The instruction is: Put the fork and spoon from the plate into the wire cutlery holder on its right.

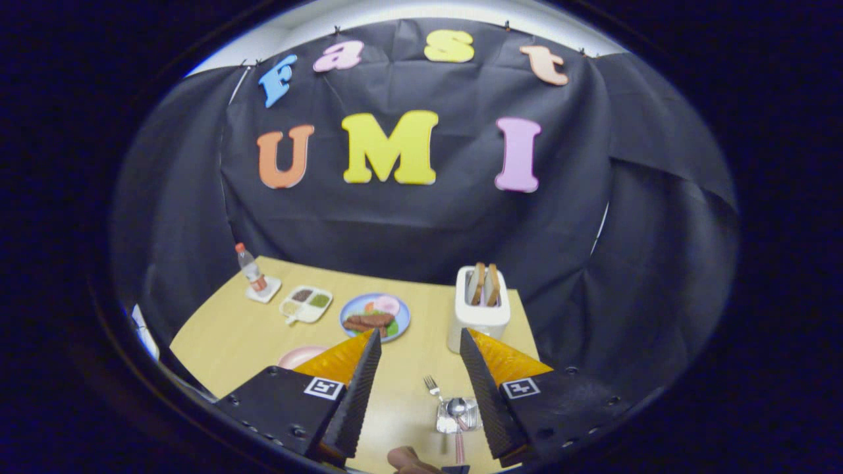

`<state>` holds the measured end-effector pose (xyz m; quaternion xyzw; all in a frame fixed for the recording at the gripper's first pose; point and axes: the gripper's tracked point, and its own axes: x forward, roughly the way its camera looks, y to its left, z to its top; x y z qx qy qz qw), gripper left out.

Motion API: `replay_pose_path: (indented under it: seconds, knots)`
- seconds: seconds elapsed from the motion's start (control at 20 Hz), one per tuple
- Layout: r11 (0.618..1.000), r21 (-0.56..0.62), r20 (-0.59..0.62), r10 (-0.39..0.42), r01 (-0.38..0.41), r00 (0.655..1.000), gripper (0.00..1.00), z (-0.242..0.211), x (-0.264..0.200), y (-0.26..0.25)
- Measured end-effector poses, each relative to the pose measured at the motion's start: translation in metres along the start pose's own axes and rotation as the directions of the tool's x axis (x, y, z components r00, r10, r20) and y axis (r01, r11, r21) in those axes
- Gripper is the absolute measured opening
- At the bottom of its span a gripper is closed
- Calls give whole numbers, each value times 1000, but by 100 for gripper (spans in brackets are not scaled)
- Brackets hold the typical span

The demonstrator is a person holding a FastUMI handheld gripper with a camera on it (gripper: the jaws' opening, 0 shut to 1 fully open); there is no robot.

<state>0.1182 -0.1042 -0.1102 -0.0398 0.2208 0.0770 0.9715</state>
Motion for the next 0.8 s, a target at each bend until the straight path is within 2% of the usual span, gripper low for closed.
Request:
replay_pose_path:
  seconds: [0.1, 0.25, 0.4, 0.6, 0.8]
  knots:
    - [1000, -3, 114, 17, -17, 993, 73, 21, -29, 21]
    - [1000, 23, 222, 0, -6, 975, 76, 42, -64, 52]
    - [997, 70, 266, -34, 16, 963, 82, 47, -94, 75]
    - [996, 85, 339, -37, 8, 940, 92, 58, -122, 110]
    - [994, 103, 354, -61, 26, 933, 91, 59, -135, 137]
